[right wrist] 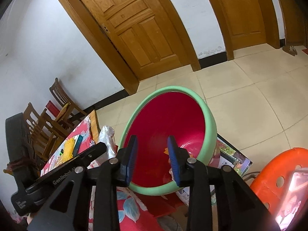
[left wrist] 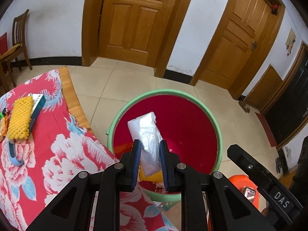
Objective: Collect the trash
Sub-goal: 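Carry both items over the red bin and open both tools, then grasp the blue plastic disc with the left tool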
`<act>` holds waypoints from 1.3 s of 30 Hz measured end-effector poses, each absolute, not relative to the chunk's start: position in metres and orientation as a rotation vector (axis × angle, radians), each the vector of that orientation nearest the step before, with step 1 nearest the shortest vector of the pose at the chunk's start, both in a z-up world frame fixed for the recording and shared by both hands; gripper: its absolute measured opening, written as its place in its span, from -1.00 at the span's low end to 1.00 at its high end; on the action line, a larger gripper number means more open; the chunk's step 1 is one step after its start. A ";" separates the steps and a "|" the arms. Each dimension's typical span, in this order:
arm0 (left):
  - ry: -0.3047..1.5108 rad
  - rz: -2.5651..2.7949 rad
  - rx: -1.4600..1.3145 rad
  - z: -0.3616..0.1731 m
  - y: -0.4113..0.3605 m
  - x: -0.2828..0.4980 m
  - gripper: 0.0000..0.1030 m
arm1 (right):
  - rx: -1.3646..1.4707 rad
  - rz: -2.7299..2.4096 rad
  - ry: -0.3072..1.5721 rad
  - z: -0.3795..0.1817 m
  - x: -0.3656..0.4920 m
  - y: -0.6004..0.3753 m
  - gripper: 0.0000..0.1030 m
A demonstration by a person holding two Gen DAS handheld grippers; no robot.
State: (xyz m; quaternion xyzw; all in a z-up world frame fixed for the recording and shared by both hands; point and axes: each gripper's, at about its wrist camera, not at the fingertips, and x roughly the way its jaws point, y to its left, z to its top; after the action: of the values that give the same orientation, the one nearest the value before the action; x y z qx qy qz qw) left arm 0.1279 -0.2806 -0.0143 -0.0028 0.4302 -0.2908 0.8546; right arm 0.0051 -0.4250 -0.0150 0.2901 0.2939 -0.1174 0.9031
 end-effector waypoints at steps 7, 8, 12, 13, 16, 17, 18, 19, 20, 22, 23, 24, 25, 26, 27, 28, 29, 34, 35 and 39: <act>0.922 -0.619 0.025 -0.022 -0.288 0.132 -0.60 | 0.604 -0.250 0.607 -0.012 0.003 -0.424 -0.33; 0.929 -0.620 0.023 -0.023 -0.288 0.132 -0.56 | 0.603 -0.252 0.606 -0.011 0.003 -0.424 -0.33; 0.926 -0.606 0.010 -0.020 -0.281 0.132 -0.26 | 0.603 -0.255 0.604 -0.010 0.002 -0.424 -0.33; 0.923 -0.610 0.012 -0.018 -0.280 0.131 -0.26 | 0.603 -0.254 0.605 -0.010 0.002 -0.424 -0.33; 0.911 -0.608 0.008 -0.011 -0.275 0.127 -0.26 | 0.601 -0.251 0.603 -0.008 0.003 -0.423 -0.33; 0.908 -0.609 0.003 -0.010 -0.273 0.126 -0.26 | 0.598 -0.250 0.601 -0.007 0.003 -0.422 -0.33; 0.904 -0.608 -0.003 -0.008 -0.270 0.124 -0.26 | 0.595 -0.248 0.599 -0.005 0.002 -0.420 -0.33; 0.900 -0.605 -0.009 -0.005 -0.267 0.122 -0.26 | 0.592 -0.247 0.598 -0.004 0.001 -0.420 -0.33; 0.896 -0.601 -0.013 -0.004 -0.264 0.121 -0.26 | 0.590 -0.245 0.596 -0.003 0.000 -0.419 -0.33; 0.887 -0.586 -0.025 0.001 -0.257 0.118 -0.26 | 0.586 -0.240 0.593 0.000 -0.003 -0.416 -0.29; 0.884 -0.582 -0.031 0.003 -0.253 0.116 -0.26 | 0.584 -0.239 0.591 0.001 -0.003 -0.413 -0.27; 0.880 -0.577 -0.039 0.006 -0.248 0.114 -0.26 | 0.580 -0.238 0.589 0.002 -0.004 -0.412 -0.24; 0.877 -0.573 -0.045 0.008 -0.244 0.113 -0.26 | 0.575 -0.235 0.589 0.004 -0.005 -0.409 -0.23; 0.872 -0.567 -0.050 0.011 -0.239 0.112 -0.26 | 0.570 -0.231 0.589 0.005 -0.006 -0.407 -0.23; 0.867 -0.560 -0.051 0.014 -0.233 0.111 -0.26 | 0.566 -0.226 0.590 0.007 -0.006 -0.404 -0.23; 0.865 -0.555 -0.051 0.015 -0.229 0.110 -0.26 | 0.563 -0.221 0.591 0.009 -0.006 -0.402 -0.22; 0.860 -0.550 -0.053 0.018 -0.224 0.108 -0.26 | 0.560 -0.215 0.592 0.010 -0.006 -0.399 -0.21; 0.834 -0.513 -0.063 0.029 -0.194 0.096 -0.26 | 0.540 -0.180 0.595 0.018 -0.008 -0.382 -0.16; 0.830 -0.502 -0.066 0.030 -0.187 0.094 -0.26 | 0.537 -0.172 0.596 0.019 -0.008 -0.379 -0.15; 0.822 -0.465 -0.081 0.034 -0.160 0.084 -0.26 | 0.506 -0.136 0.613 0.024 -0.008 -0.363 -0.09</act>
State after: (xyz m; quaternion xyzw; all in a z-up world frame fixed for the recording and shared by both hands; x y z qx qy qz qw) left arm 0.0837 -0.1596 0.0339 -0.0388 0.3956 -0.2237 0.8899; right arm -0.0077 -0.3628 0.0237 0.2460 0.2982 -0.0663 0.9199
